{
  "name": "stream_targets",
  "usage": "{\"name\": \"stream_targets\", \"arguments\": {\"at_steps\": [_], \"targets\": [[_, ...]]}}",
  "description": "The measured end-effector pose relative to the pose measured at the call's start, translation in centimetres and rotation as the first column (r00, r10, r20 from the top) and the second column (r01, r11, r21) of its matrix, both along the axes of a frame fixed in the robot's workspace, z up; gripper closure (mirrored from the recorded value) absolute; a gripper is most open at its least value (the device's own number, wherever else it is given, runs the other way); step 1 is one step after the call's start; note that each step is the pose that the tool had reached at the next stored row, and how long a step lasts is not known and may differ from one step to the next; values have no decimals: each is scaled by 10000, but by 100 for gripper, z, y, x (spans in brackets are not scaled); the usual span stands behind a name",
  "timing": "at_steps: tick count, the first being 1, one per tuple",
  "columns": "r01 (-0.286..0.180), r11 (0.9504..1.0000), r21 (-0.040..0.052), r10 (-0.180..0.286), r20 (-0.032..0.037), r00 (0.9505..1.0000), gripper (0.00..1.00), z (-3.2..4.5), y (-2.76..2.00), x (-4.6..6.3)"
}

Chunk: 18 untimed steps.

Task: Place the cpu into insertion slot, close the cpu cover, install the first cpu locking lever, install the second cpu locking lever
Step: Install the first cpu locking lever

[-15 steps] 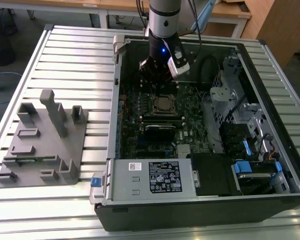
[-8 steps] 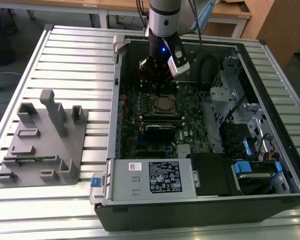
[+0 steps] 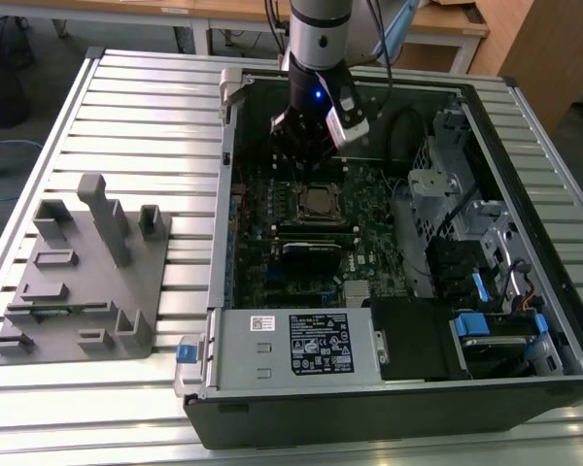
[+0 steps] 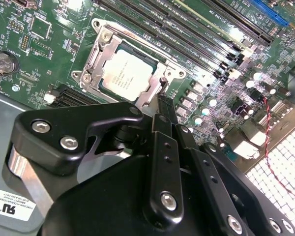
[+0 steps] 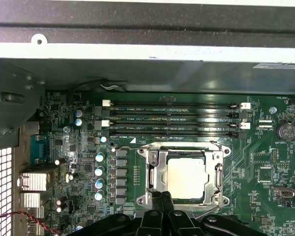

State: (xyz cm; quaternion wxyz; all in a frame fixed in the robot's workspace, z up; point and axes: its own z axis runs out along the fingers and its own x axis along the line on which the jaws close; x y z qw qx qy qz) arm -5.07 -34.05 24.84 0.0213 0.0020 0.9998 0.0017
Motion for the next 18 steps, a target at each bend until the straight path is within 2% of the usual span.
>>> {"name": "stream_targets", "arguments": {"at_steps": [8, 10, 18], "targets": [[0, 10000, 6, 0, 3, 10000, 89, 52, 1, 0], [0, 10000, 5, 0, 2, 10000, 89, 95, 1, 0], [0, 10000, 5, 0, 2, 10000, 89, 98, 1, 0]]}}
